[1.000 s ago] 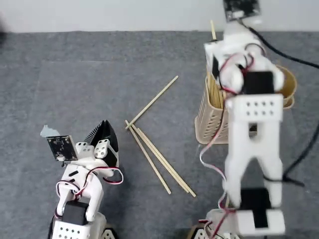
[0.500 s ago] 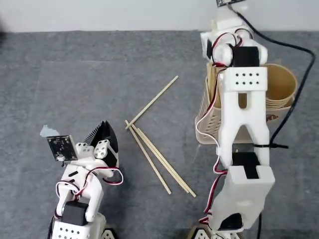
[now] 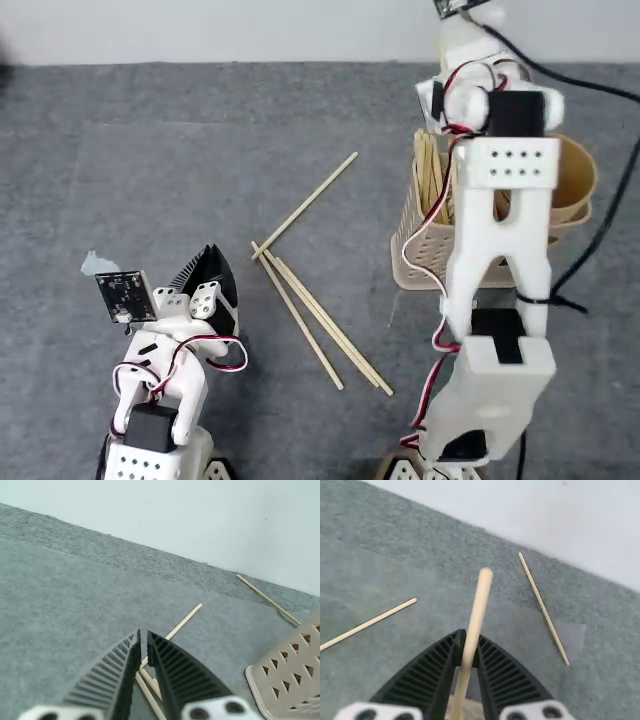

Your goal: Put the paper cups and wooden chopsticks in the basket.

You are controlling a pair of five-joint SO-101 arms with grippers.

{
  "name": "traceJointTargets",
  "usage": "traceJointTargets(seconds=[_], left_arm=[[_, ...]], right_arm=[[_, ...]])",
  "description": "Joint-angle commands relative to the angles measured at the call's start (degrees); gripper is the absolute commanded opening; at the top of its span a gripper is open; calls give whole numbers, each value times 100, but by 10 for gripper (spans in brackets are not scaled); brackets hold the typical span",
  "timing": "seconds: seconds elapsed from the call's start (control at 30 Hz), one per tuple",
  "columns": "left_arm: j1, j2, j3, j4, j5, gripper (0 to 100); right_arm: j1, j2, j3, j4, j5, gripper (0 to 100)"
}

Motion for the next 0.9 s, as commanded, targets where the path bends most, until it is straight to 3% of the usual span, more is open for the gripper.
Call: traceJointTargets(seconds=[0.0,0.37,0.87], left_arm=[[9,-105,-57,18,18,26],[-9,-105,-57,18,18,26],[-18,-105,-57,26,18,26]], right_arm=[[22,-831,-413,488,53,10],[13,-1508,-413,840,70,10],[48,-752,-413,-497,484,10]])
